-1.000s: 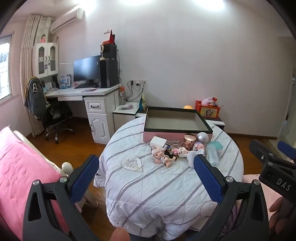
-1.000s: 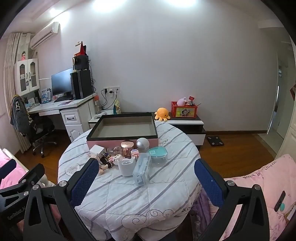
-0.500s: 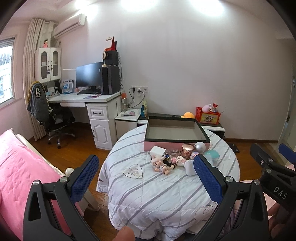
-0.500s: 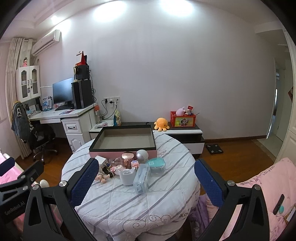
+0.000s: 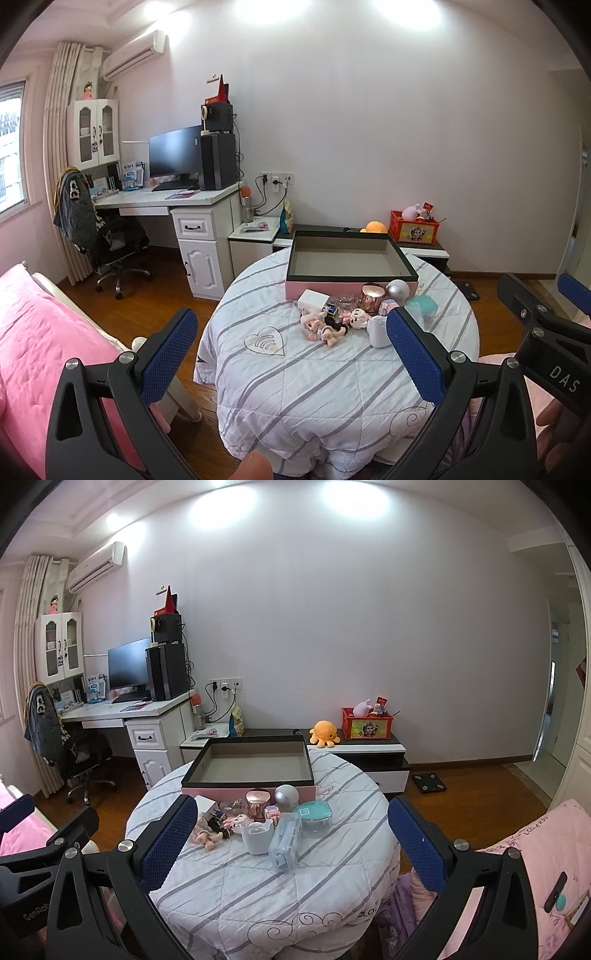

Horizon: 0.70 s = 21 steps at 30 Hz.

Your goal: Organize rigid objects

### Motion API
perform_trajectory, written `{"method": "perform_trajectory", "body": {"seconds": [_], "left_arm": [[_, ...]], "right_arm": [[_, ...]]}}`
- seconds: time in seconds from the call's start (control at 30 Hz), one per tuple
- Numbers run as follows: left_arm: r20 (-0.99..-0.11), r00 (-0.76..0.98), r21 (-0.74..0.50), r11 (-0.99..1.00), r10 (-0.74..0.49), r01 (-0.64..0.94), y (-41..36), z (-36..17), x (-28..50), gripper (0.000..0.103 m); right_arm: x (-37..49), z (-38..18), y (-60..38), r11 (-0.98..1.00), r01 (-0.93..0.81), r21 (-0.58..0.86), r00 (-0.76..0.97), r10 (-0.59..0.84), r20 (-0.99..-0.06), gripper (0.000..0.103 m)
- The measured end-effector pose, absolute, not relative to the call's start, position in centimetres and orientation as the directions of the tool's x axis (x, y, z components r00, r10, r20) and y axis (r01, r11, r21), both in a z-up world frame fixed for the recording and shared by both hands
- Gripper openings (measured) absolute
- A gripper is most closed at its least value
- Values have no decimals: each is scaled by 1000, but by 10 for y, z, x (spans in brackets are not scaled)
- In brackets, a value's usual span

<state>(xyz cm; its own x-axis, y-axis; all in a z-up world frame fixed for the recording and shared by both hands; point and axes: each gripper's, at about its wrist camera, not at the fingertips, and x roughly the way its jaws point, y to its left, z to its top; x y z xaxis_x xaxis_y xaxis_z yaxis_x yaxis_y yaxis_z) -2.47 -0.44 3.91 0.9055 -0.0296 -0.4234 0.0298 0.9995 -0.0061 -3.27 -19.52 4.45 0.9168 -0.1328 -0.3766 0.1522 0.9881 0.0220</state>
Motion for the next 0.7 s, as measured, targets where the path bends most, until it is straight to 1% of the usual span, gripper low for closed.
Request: {"method": "perform_trajectory", "body": {"seconds": [0.47, 0.7], "left_arm": [[-451, 892, -10, 999, -37, 36, -8, 24, -5, 103], [-417, 908, -8, 1000, -31, 31, -9, 28, 3, 103]], "right_arm": [[-18, 34, -197, 987, 162, 3, 902, -147, -406, 103], [-6, 36, -198, 987, 158, 6, 903, -142, -405, 103]]}}
